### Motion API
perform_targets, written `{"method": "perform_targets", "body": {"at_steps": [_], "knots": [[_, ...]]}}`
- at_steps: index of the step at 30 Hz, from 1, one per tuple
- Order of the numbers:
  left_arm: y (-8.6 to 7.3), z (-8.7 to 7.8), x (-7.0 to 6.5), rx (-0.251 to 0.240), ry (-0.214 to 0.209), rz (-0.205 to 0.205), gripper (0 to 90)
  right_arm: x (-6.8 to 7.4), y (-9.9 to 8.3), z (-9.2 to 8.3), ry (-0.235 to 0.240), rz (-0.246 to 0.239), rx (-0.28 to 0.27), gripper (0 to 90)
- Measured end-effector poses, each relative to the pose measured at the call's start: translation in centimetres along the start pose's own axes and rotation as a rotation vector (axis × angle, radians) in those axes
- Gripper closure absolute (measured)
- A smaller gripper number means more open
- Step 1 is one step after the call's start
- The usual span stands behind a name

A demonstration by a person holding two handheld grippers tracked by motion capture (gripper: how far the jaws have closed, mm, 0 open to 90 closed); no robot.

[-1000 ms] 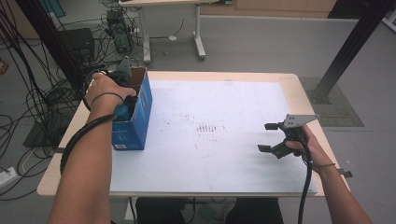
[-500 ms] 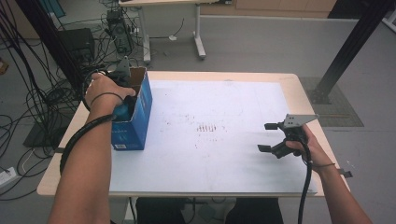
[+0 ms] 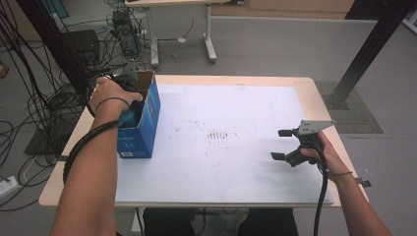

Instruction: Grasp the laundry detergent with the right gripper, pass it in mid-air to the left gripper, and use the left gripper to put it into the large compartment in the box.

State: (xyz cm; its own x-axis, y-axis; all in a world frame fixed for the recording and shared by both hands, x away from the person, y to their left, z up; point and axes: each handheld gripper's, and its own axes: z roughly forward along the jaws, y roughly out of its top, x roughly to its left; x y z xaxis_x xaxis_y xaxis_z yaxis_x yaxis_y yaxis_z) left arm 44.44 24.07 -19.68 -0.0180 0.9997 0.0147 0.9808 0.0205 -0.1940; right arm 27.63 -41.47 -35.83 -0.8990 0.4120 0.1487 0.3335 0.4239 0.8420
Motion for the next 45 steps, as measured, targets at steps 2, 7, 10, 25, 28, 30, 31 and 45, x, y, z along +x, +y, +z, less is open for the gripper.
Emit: {"method": "perform_targets", "body": {"at_steps": [2,7,10,25,28,30,31,45], "knots": [[0.04,-0.01,0.02,0.001,-0.001,0.0,37.8,0.0,0.01,0.04,0.001,0.0,0.0,2.5],[0.02,0.0,0.1,0.001,-0.003,-0.001,37.8,-0.05,0.0,0.08,0.002,0.001,0.0,2.5],[-0.07,0.02,0.15,-0.003,-0.004,-0.003,37.8,-0.05,0.07,0.1,0.002,-0.001,0.004,2.5],[-0.17,0.04,0.24,-0.005,-0.006,-0.003,37.8,-0.03,0.21,0.12,0.002,-0.004,0.003,2.5],[-0.22,0.05,0.33,-0.007,-0.009,-0.003,37.8,-0.01,0.17,0.09,0.001,-0.001,0.0,2.5],[-0.21,0.05,0.29,-0.005,-0.008,-0.003,37.8,-0.03,0.13,0.11,0.003,-0.002,0.0,2.5],[-0.2,0.06,0.26,-0.005,-0.007,-0.003,37.8,0.01,0.15,0.13,0.002,-0.002,0.002,2.5],[-0.29,0.19,0.68,-0.011,-0.031,-0.009,37.2,-0.01,0.03,0.03,0.002,-0.002,-0.001,2.5]]}}
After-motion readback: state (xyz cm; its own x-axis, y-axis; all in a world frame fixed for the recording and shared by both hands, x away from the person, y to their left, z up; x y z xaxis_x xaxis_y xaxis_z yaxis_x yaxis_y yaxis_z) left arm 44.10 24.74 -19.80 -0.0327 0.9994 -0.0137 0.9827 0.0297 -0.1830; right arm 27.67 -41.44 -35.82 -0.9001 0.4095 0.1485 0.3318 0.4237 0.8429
